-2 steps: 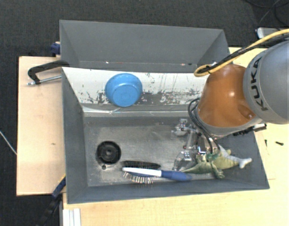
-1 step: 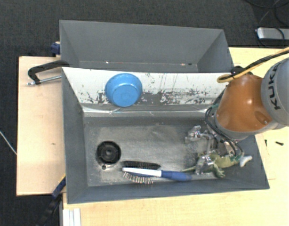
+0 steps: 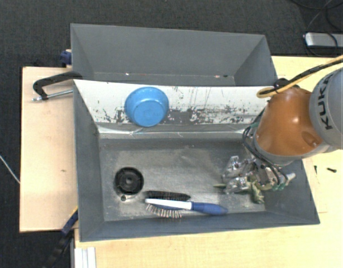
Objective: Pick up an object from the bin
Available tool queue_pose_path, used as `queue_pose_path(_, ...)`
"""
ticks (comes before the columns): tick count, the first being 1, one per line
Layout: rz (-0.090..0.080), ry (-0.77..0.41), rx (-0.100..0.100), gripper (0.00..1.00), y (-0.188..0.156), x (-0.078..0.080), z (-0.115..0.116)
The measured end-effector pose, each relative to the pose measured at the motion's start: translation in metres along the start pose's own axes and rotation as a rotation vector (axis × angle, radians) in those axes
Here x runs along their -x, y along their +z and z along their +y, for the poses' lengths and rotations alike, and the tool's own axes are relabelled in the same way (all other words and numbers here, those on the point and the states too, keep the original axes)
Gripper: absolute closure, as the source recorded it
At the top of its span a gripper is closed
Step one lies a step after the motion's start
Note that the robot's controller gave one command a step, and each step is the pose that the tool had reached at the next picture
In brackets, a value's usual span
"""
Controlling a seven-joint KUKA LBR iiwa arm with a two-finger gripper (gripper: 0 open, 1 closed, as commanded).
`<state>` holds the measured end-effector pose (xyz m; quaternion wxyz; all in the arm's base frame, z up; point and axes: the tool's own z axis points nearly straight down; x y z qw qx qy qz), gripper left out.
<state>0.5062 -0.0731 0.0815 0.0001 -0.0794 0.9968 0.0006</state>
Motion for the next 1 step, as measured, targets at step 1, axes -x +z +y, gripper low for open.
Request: queue_pose_path(1,-0.010,-0.453,-0.005,1.00,-0.1624,0.0023,0.0051)
